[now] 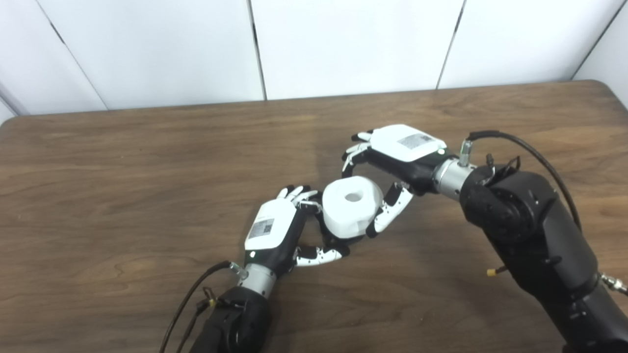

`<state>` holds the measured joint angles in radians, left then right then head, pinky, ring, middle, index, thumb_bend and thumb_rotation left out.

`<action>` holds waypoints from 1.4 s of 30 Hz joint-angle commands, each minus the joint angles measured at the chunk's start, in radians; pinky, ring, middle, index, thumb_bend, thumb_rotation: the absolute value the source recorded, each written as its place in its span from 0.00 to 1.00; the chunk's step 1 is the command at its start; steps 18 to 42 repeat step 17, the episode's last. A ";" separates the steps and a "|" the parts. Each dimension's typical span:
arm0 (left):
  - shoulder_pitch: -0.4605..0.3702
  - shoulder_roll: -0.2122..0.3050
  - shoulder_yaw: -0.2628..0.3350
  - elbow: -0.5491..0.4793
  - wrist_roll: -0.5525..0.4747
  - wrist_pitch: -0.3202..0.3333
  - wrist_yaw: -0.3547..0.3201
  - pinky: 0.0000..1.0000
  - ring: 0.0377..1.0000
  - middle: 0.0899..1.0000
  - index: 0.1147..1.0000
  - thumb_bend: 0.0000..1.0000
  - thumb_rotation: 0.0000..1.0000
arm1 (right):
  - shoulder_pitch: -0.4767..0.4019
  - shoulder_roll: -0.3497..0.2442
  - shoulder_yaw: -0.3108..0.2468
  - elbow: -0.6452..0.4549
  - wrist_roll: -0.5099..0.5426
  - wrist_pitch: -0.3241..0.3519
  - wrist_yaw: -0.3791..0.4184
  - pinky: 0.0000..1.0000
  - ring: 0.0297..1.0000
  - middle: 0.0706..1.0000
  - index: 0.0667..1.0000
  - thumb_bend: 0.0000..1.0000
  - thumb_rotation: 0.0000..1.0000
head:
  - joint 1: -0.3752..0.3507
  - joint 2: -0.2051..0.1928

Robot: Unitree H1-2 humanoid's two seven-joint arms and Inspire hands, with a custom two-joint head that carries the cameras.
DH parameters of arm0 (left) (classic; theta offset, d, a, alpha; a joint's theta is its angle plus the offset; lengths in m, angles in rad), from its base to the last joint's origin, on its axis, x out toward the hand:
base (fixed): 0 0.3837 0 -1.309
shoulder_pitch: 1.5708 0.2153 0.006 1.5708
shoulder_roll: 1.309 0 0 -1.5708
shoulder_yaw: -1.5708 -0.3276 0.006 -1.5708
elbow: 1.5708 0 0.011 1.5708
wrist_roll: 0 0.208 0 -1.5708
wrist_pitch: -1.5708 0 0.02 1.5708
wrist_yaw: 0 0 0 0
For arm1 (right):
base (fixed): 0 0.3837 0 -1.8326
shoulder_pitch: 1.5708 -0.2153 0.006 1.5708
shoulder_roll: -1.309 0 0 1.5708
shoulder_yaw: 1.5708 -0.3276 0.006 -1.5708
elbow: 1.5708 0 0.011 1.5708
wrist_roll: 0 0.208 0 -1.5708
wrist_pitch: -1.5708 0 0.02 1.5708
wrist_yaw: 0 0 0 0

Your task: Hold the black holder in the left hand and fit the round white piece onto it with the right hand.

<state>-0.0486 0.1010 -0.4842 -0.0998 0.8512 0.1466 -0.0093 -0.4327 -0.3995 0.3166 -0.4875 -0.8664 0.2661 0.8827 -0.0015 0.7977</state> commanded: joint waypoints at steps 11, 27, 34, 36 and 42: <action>-0.017 -0.005 -0.017 0.071 0.014 -0.001 -0.013 0.98 0.92 0.82 0.42 0.51 0.05 | -0.062 -0.012 -0.041 -0.053 0.026 0.009 0.009 1.00 0.97 0.84 0.65 1.00 0.33 | 0.005 -0.005; -0.020 -0.005 -0.017 0.078 0.015 -0.001 -0.013 0.97 0.92 0.82 0.42 0.51 0.05 | -0.091 -0.024 -0.062 -0.069 0.064 0.043 0.050 1.00 0.98 0.84 0.66 1.00 0.34 | 0.003 -0.011; -0.020 -0.005 -0.017 0.078 0.015 -0.001 -0.013 0.97 0.92 0.82 0.42 0.51 0.05 | -0.091 -0.024 -0.062 -0.069 0.064 0.043 0.050 1.00 0.98 0.84 0.66 1.00 0.34 | 0.003 -0.011; -0.020 -0.005 -0.017 0.078 0.015 -0.001 -0.013 0.97 0.92 0.82 0.42 0.51 0.05 | -0.091 -0.024 -0.062 -0.069 0.064 0.043 0.050 1.00 0.98 0.84 0.66 1.00 0.34 | 0.003 -0.011; -0.020 -0.005 -0.017 0.078 0.015 -0.001 -0.013 0.97 0.92 0.82 0.42 0.51 0.05 | -0.091 -0.024 -0.062 -0.069 0.064 0.043 0.050 1.00 0.98 0.84 0.66 1.00 0.34 | 0.003 -0.011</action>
